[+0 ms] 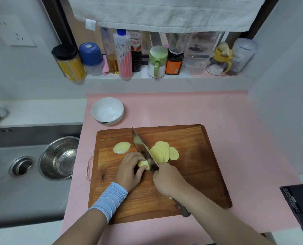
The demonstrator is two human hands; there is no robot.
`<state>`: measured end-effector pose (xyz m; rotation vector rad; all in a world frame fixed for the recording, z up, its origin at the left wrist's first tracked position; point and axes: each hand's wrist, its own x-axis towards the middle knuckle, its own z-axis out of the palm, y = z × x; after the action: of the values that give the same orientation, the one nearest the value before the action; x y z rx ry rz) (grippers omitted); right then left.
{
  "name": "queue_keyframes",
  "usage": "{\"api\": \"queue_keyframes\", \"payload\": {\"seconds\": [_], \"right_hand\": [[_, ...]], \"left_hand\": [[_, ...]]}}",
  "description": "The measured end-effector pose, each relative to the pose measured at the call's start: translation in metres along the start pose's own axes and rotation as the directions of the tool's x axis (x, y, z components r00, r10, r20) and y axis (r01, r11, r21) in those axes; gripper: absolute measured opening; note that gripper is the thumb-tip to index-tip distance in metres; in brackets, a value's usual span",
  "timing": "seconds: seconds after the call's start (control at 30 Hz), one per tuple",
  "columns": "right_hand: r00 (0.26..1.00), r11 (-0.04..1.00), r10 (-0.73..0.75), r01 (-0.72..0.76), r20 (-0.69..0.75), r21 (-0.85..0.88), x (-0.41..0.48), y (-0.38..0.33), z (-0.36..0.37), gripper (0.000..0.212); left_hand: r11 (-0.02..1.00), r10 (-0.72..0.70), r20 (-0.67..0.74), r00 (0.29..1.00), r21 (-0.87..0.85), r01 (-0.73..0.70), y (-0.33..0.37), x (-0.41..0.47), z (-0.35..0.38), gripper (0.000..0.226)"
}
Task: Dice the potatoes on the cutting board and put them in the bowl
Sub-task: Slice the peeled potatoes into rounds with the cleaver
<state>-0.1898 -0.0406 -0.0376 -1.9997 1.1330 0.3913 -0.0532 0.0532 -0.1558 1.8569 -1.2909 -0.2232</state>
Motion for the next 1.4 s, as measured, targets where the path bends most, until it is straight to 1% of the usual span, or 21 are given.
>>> {"api": "queue_keyframes", "payload": {"seconds": [0.07,0.23,0.47,0.73,0.9,1.03,1.17,1.27,1.4], "right_hand": [[1.0,1.0,-0.014,0.014,-0.019,-0.001,0.001,0.006,0.003,0.017],[0.998,0.999,-0.034,0.035,-0.046,0.021,0.011,0.007,0.014,0.021],[0.991,0.998,-0.05,0.056,-0.126,0.041,0.007,0.019,0.029,0.025],[0.991,0.995,-0.055,0.065,-0.126,0.073,0.011,0.017,0.026,0.023],[0.99,0.997,-0.057,0.062,-0.126,0.04,0.009,0.013,0.023,0.022],[0.987,0.998,-0.059,0.063,-0.152,0.02,0.001,0.01,0.02,0.02],[0.97,0.993,-0.115,0.112,-0.215,-0.026,-0.009,0.003,0.012,0.024],[0.965,0.99,-0.143,0.135,-0.219,-0.051,-0.016,0.0,0.008,0.026],[0.966,0.989,-0.146,0.134,-0.214,-0.069,-0.023,-0.003,0.008,0.027]], "left_hand": [[1.0,0.009,-0.001,1.0,-0.005,-0.009,0.0,0.0,0.0,0.018],[1.0,0.007,-0.008,1.0,-0.001,-0.007,-0.002,0.0,0.001,0.02],[1.0,0.022,-0.003,1.0,-0.006,-0.022,-0.004,0.001,0.001,0.018],[0.996,0.078,-0.035,0.996,0.037,-0.077,-0.005,-0.007,0.003,0.02],[0.997,0.039,-0.091,0.995,0.065,-0.033,-0.005,-0.013,0.012,0.022],[0.998,0.029,-0.091,0.995,0.057,-0.024,-0.007,-0.015,0.013,0.024],[0.998,0.022,-0.089,0.996,0.053,-0.017,-0.007,-0.015,0.013,0.023],[0.999,0.015,-0.09,0.996,0.044,-0.011,-0.008,-0.015,0.013,0.022],[0.999,0.014,-0.094,0.995,0.037,-0.011,-0.007,-0.014,0.013,0.021]]}}
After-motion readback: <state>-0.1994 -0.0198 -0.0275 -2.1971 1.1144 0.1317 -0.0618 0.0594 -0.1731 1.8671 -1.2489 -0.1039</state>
